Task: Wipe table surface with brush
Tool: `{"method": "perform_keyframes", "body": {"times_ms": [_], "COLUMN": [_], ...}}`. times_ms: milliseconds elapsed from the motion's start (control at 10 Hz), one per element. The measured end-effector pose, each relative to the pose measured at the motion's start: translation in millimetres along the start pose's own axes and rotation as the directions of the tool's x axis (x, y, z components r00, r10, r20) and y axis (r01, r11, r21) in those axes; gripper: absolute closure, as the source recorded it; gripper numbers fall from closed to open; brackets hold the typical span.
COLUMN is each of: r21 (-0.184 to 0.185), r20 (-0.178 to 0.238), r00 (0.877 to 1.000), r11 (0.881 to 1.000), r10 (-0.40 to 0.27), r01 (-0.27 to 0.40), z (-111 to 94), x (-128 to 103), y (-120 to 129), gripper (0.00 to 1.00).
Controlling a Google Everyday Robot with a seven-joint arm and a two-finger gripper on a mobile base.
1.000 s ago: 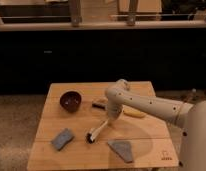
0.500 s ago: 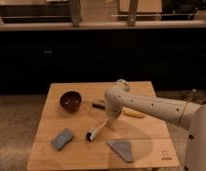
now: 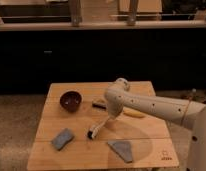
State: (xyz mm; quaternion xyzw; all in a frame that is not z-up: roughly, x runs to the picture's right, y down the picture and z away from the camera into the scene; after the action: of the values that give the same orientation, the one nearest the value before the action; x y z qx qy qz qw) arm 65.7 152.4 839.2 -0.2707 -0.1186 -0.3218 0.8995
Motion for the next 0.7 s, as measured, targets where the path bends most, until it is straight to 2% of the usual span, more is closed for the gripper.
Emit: {"method": "perform_keyframes", "body": {"times_ms": [300, 500, 700], "r21": [-0.023, -0.048, -0.074], "r20": [0.004, -0.005, -0.020], "r00": [0.998, 0.998, 0.999], "r11": [0.998, 0.997, 0.997], "r10": [-0.063, -0.059, -0.030], "r01": [0.063, 0.059, 0.028], "z": [6.0, 10.7, 14.6], "x": [-20.2, -13.3, 7.7], "y": [-14.1, -10.1, 0.6], "gripper": [0.95, 0.95, 0.95]}}
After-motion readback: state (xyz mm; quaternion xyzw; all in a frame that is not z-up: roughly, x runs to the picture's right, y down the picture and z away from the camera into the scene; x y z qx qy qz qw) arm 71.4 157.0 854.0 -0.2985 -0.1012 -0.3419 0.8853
